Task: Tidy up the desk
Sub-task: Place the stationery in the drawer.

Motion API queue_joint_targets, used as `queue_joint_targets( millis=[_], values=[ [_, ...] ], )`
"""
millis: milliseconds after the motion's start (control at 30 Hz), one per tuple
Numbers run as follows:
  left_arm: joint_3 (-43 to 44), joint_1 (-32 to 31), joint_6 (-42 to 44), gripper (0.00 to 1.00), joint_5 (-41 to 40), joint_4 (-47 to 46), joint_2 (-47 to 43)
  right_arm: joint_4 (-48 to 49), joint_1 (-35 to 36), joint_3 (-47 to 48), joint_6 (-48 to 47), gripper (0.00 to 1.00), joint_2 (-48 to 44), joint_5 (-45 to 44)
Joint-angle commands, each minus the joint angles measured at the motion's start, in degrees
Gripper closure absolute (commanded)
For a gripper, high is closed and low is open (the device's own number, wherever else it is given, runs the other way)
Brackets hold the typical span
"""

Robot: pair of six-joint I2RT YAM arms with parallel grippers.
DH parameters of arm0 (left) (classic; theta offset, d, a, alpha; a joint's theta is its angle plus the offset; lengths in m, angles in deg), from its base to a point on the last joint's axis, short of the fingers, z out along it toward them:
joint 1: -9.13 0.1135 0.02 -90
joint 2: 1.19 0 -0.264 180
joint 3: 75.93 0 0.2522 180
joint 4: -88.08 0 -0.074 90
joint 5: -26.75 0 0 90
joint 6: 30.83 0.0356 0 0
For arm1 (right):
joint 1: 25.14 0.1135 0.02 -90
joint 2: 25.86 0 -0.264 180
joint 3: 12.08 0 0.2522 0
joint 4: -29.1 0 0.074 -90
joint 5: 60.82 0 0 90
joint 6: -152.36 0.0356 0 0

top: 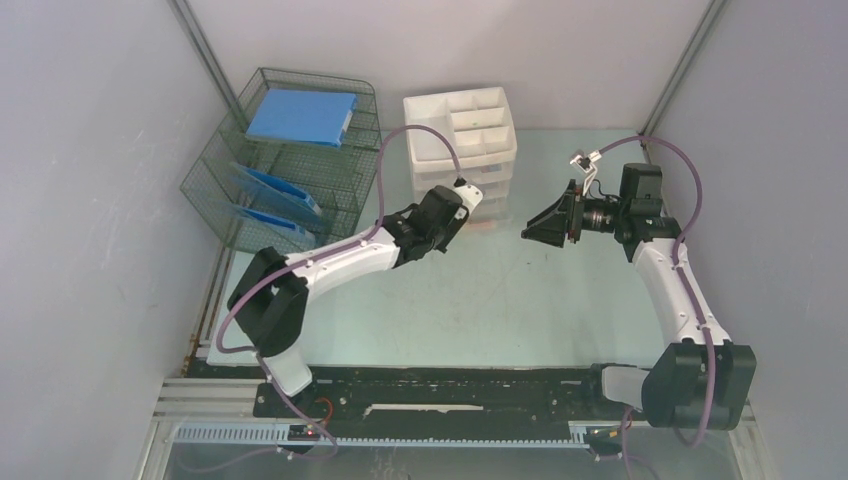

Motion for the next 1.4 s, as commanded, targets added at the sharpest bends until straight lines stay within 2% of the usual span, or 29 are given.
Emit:
queue_joint_targets(
  millis=[0, 400, 567, 767, 967, 1200, 1367],
  values=[
    [5.05, 1.46, 3.88, 1.00, -2.14, 0.82, 3.07, -0.41, -0.42, -0.01, -1.26, 0.38, -0.94, 0.68],
    [13.64, 3.05, 11.25, 1.00, -10.03, 1.56, 13.08, -0.51, -0.56, 0.05, -1.56, 0.38, -0.45, 0.48],
    [17.16, 3.34, 12.89, 0.92, -11.77, 1.60, 16.61, -0.64, -0.81, 0.06, -1.65, 0.38, -0.45, 0.32],
    [18.74, 3.45, 14.30, 0.73, -13.88, 1.57, 18.31, -0.68, -1.10, 0.03, -1.67, 0.38, -0.15, 0.35],
    [18.35, 3.47, 14.64, 0.59, -14.40, 1.51, 16.23, -0.68, -1.39, -0.03, -1.73, 0.38, -0.14, 0.33],
    [16.68, 3.21, 13.55, 0.56, -13.01, 1.48, 11.31, -0.76, -1.80, -0.04, -1.75, 0.38, -0.14, 0.31],
    [13.80, 2.97, 9.58, 0.53, -9.32, 1.52, 5.25, -0.77, -2.39, 0.04, -1.78, 0.38, -0.29, 0.41]
  ],
)
